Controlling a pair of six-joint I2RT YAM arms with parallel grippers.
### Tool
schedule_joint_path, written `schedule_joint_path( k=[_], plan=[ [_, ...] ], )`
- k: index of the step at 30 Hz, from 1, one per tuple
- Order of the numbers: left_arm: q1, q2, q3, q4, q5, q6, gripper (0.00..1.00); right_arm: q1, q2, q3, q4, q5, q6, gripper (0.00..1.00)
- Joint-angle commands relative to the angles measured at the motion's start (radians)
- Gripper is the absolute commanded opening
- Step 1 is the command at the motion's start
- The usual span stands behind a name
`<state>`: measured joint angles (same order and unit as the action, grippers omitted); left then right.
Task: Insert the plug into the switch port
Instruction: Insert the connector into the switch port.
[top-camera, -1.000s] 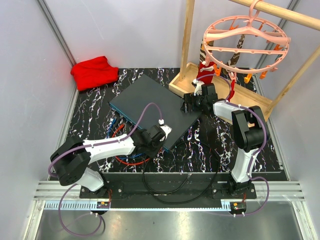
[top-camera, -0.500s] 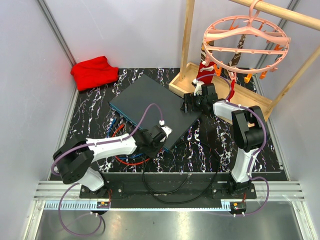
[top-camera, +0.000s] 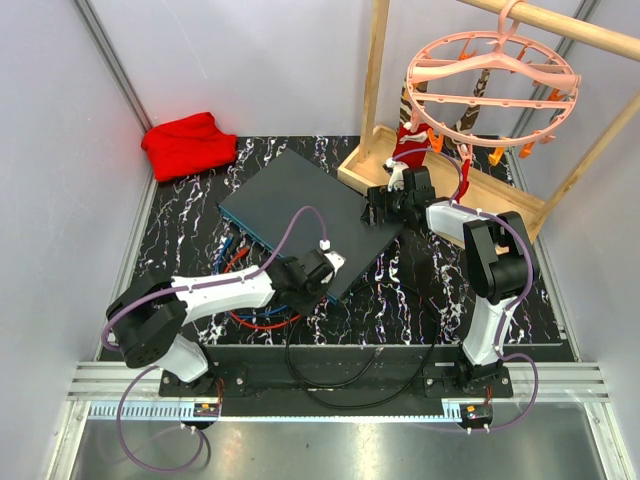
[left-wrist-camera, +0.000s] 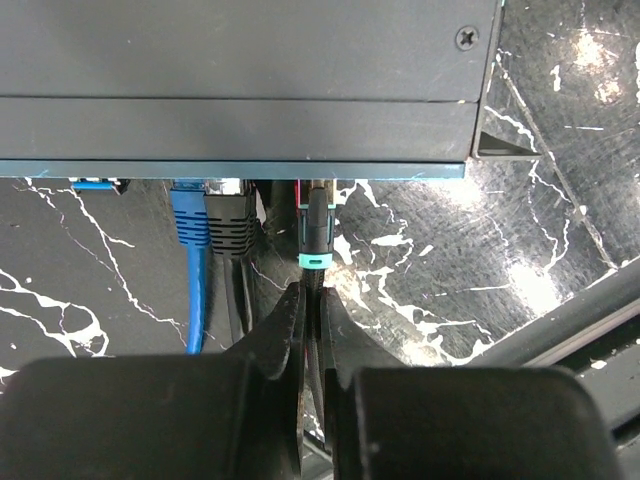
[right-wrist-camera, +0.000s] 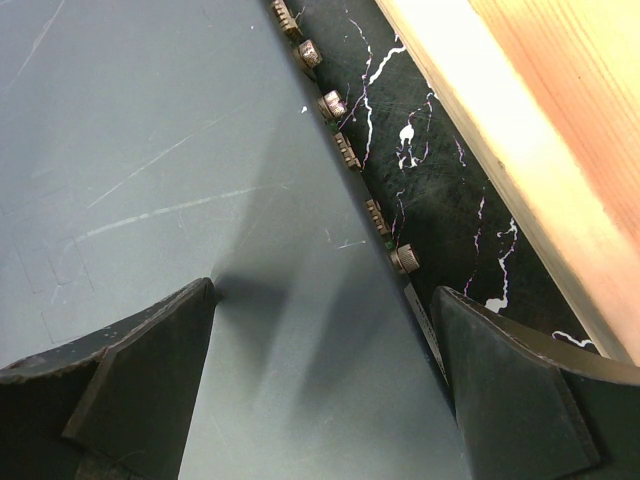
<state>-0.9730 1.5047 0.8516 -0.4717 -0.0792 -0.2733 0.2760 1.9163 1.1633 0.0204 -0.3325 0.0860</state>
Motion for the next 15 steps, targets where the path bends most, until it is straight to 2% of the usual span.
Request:
schedule_joint_path(
  k=[1, 15],
  plan=[
    [-0.003, -0.014, 0.066, 0.022, 0.016, 0.006, 0.0, 0.031, 0.029, 0.019, -0.062, -0.062, 0.005, 0.97],
    [0.008, 0.118, 0.216, 0.081, 0.071, 0.045, 0.0, 0.031, 0.03, 0.012, -0.073, -0.109, 0.024, 0.97]
  ],
)
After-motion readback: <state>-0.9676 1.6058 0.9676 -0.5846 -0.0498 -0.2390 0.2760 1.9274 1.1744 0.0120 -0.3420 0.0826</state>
